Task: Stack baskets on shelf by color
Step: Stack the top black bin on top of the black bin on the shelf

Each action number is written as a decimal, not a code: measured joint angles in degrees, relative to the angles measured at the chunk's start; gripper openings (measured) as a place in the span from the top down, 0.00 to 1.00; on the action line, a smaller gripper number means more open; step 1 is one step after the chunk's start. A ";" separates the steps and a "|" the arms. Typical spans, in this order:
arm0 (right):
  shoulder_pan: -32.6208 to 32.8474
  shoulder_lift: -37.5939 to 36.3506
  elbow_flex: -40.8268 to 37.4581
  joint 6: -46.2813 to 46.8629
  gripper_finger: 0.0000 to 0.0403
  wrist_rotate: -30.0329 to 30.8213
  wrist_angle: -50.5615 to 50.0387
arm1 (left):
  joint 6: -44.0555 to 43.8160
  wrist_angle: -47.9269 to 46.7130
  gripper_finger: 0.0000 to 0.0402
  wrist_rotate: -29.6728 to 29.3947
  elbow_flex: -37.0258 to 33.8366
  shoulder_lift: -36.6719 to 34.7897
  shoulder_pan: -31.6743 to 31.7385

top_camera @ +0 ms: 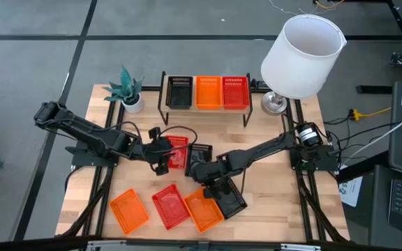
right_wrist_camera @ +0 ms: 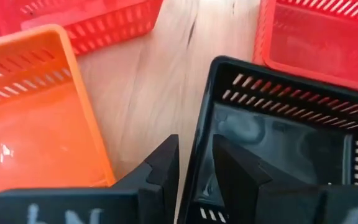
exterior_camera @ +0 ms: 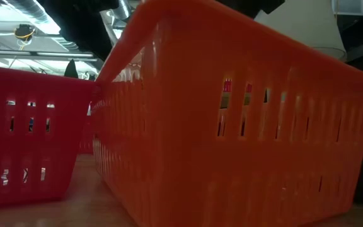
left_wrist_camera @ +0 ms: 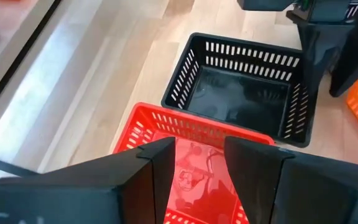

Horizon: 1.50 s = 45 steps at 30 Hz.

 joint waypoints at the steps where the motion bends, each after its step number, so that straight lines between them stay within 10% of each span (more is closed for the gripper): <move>1: 0.00 0.00 -0.25 0.00 0.75 0.01 0.16 | 0.01 0.02 0.67 0.02 0.00 0.00 0.00; 17: 0.00 0.02 -3.79 1.57 0.76 5.84 0.54 | -0.02 0.13 0.67 0.02 0.00 0.02 0.02; 27: 0.31 -1.15 -3.34 3.40 0.98 7.71 -1.99 | 0.01 0.15 0.67 0.04 0.00 0.04 0.02; 45: 2.05 -6.67 24.53 -2.12 0.99 23.48 -39.75 | -1.76 0.57 0.67 4.37 0.02 -3.39 -7.20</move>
